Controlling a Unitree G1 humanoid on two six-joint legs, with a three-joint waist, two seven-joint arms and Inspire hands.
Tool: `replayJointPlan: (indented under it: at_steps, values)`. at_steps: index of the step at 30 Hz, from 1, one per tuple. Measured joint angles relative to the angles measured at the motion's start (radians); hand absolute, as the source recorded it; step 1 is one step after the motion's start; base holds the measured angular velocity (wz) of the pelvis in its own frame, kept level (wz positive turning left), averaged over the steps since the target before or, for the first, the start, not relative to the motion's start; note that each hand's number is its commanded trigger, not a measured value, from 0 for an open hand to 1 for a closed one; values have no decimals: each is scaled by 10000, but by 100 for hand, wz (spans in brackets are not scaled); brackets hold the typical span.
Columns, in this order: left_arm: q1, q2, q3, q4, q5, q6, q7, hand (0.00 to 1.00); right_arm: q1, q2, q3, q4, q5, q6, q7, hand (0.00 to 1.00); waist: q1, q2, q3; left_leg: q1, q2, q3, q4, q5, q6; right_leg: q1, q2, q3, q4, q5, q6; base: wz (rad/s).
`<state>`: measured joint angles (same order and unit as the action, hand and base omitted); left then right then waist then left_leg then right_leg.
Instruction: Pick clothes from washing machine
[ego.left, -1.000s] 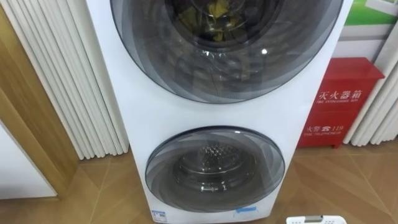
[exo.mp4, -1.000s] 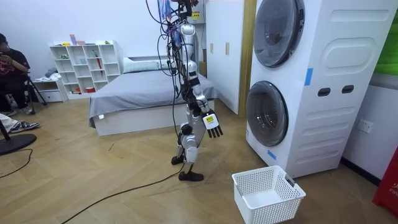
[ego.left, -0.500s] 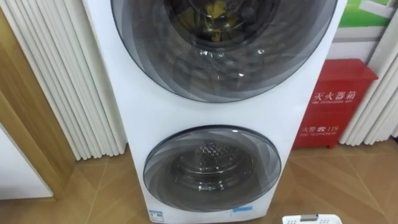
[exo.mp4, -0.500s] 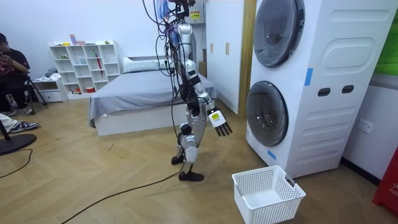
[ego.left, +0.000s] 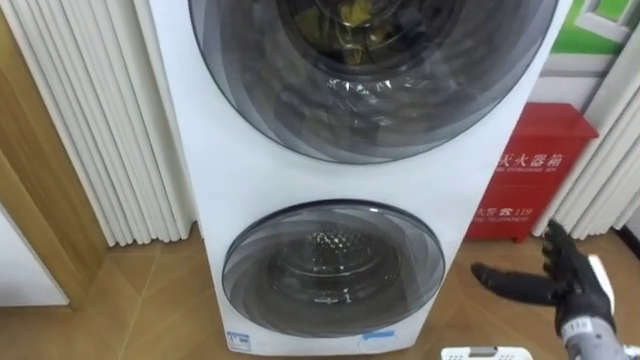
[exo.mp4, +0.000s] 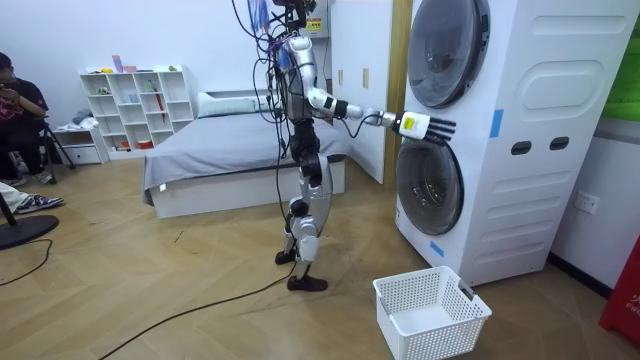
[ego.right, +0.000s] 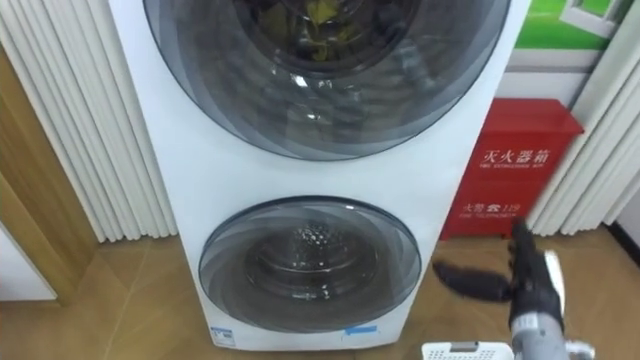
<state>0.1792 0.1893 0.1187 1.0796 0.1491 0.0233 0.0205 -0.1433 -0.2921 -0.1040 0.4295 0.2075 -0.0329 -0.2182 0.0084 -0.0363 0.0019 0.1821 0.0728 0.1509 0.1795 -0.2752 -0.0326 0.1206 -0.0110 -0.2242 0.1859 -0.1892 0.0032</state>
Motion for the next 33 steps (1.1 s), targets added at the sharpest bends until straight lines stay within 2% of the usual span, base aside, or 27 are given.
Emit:
replayJointPlan:
  at_steps: [4,7,9,13,16,17,18,19,20,21,22,23,24,25,26,27,28,31,33]
  values:
    - [-123,131,-149,-5,-13,108,-153,0,-290,-120,41,-606,350,10,-118,0,55,-13,-6,-85,-15,-73,-1,0,0,-29,-9,-3,-2,1,2,10]
    - [-311,146,-153,-25,-9,387,-318,0,-816,-228,40,-617,1169,84,-118,0,68,5,-11,-129,-30,-300,-1,1,2,-13,-12,12,-2,1,2,15]
    - [-414,147,-158,-99,-9,439,-429,0,-1250,-227,45,-617,1550,130,-110,0,254,63,-33,-112,-28,-540,-1,2,3,-5,13,-3,2,1,2,0]
    - [-446,150,-229,-393,5,430,-555,0,-1865,-231,44,-613,1828,129,-93,0,293,215,4,-55,2,-811,-31,4,6,13,55,19,51,1,2,13]
    - [-441,182,-236,-579,8,454,-593,0,-2040,-237,44,-612,1892,129,-87,0,380,291,13,-41,43,-1198,-134,9,15,-18,113,25,125,0,1,9]
    - [-444,179,-247,-676,36,500,-610,0,-2029,-209,100,-613,1870,101,-149,0,470,341,31,1,84,-1450,-169,77,119,-234,131,6,551,-10,-12,-27]
    - [-439,163,-269,-679,53,523,-621,0,-2045,-163,138,-613,1832,70,-176,0,516,556,146,138,332,-2215,-203,154,199,-990,268,98,1593,-378,-142,-45]
    - [-426,200,-217,-688,116,524,-630,0,-2082,-152,166,-618,1793,82,-84,0,533,595,134,132,463,-2615,-202,151,194,-1345,565,463,1363,-514,-322,-80]
    - [-448,374,40,-690,461,525,-660,0,-2348,-147,358,-638,1773,151,-11,0,593,350,44,-181,487,-2687,-76,91,68,-1949,825,767,-13,539,-685,-52]
    - [-600,439,107,-437,740,586,-683,0,-2556,-307,448,-554,1776,181,-86,0,399,330,124,-240,599,-2504,7,-122,-358,-2171,803,424,29,1549,-814,-25]
    - [-719,453,14,-310,792,619,-698,0,-2567,-345,448,-518,1777,224,-223,0,314,316,121,-272,645,-2262,13,-136,-457,-2116,780,336,74,1549,-814,27]
    - [-840,448,-215,-270,796,627,-745,0,-2660,-372,388,-486,1793,232,-426,0,235,287,119,-346,693,-1664,-113,-86,-493,-1997,716,385,85,1549,-813,29]
    - [-922,431,-314,-374,798,629,-786,0,-2897,-388,390,-479,1804,232,-443,0,235,276,126,-586,725,-1202,-342,164,-411,-1945,666,422,67,1515,-759,16]
    - [-961,441,-371,-381,802,662,-796,0,-3033,-375,425,-465,1819,232,-425,0,258,248,117,-684,707,-1011,-246,195,-336,-1930,626,399,61,1479,-708,4]
    - [-1024,446,-459,-382,799,795,-803,0,-3209,-300,457,-425,1992,395,-493,0,273,231,88,-691,645,-1004,-146,236,-287,-1878,591,284,17,1478,-689,7]
    - [-1043,445,-467,-378,802,903,-806,0,-3213,-302,403,-317,2043,429,-515,0,284,183,61,-697,495,-1011,-149,261,-246,-1856,527,276,-2,1453,-649,8]
    - [-1054,446,-468,-380,802,949,-816,0,-3221,-315,408,-316,2036,485,-499,0,298,157,47,-693,443,-1020,-149,273,-224,-1850,484,265,-1,1424,-602,5]
    - [-973,455,-483,-273,794,1202,-915,0,-3345,-327,440,-288,2116,584,-365,0,310,131,33,-660,298,-1032,-96,316,-155,-1744,343,262,-5,1369,-544,8]
    - [-948,452,-633,-258,779,1293,-955,0,-3465,-354,415,-116,2364,793,-409,0,306,106,17,-683,194,-1036,-28,340,-118,-1651,280,248,43,1182,-416,24]
